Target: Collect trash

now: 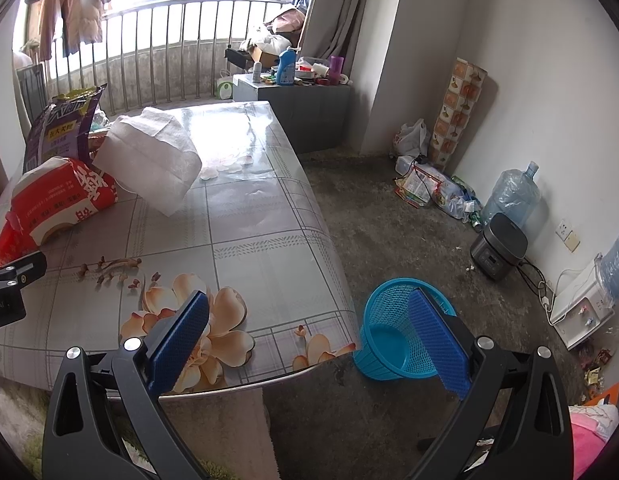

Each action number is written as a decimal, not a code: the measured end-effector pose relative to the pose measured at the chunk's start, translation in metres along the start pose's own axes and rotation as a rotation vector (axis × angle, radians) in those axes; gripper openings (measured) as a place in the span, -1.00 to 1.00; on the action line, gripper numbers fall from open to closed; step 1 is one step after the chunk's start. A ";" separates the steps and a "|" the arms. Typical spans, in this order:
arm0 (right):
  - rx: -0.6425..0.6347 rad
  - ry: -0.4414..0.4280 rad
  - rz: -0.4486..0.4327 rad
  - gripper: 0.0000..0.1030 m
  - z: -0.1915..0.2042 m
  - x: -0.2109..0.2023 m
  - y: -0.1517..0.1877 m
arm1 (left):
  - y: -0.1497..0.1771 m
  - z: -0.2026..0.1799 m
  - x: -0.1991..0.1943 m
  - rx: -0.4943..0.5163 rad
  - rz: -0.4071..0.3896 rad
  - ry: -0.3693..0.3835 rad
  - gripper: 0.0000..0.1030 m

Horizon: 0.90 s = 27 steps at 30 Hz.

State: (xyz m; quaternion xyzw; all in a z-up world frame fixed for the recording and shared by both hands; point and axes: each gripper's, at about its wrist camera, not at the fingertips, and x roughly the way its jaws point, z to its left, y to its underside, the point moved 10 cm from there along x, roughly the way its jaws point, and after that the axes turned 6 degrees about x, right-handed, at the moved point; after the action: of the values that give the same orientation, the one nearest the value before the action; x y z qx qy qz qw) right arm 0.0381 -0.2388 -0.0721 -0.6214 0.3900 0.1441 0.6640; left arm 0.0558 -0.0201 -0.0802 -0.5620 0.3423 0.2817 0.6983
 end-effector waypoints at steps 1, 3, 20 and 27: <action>0.001 0.000 0.000 0.88 0.000 0.000 0.000 | 0.000 0.000 0.000 0.000 0.000 0.000 0.83; 0.001 0.001 0.001 0.88 0.000 0.000 0.001 | 0.000 0.000 0.000 0.000 0.000 0.000 0.83; 0.002 0.002 0.001 0.88 0.000 0.000 0.001 | 0.000 0.000 0.000 0.001 0.000 0.000 0.83; 0.010 -0.001 -0.007 0.88 0.001 0.000 -0.002 | 0.004 0.005 0.003 -0.011 0.005 0.011 0.83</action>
State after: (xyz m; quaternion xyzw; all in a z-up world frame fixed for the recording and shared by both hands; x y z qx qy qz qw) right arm 0.0396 -0.2382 -0.0705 -0.6194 0.3882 0.1404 0.6678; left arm 0.0550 -0.0147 -0.0843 -0.5665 0.3458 0.2822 0.6928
